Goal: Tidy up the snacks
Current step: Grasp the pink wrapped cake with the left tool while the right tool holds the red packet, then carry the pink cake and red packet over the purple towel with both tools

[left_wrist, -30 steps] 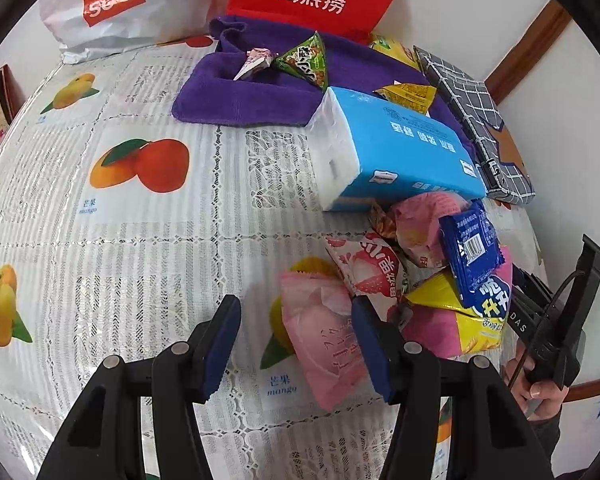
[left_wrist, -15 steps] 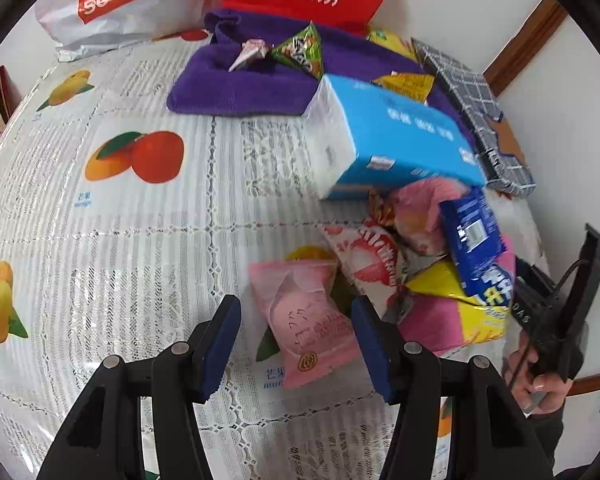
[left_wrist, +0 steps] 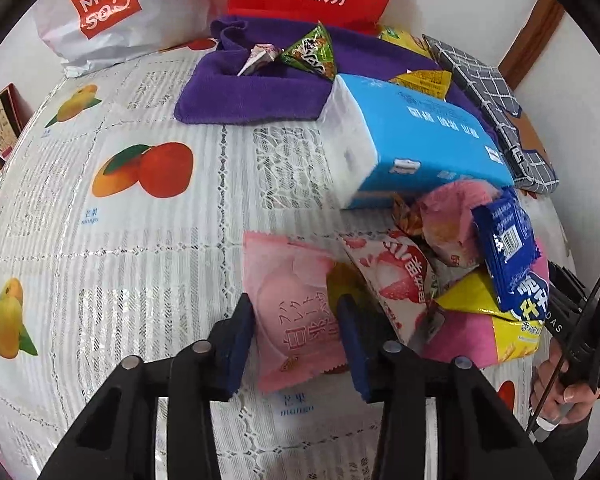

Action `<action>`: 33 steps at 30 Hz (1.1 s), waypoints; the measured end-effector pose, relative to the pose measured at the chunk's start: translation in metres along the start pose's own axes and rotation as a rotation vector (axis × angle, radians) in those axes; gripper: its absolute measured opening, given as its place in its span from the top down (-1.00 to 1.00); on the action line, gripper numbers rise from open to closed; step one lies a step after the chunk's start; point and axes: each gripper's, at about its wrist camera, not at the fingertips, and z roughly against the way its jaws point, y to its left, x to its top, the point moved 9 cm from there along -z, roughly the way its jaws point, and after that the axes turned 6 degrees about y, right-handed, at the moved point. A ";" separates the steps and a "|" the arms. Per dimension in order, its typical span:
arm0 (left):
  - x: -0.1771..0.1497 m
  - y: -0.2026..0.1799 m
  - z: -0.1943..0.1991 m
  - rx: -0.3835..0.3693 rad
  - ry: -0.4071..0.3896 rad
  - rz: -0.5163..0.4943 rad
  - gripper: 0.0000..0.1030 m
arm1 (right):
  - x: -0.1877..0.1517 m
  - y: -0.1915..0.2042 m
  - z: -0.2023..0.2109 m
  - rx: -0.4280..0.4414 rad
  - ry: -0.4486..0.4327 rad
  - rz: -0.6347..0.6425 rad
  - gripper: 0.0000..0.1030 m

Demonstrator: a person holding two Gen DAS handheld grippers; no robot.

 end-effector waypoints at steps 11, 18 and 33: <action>0.003 0.011 0.019 -0.015 -0.032 0.018 0.32 | 0.000 0.002 0.005 0.011 0.007 0.007 0.24; 0.013 0.007 0.039 -0.026 -0.068 0.015 0.32 | 0.014 0.004 0.040 0.039 -0.036 0.001 0.25; 0.048 -0.051 0.081 -0.092 -0.139 -0.073 0.31 | 0.062 0.019 0.105 0.057 -0.136 -0.011 0.24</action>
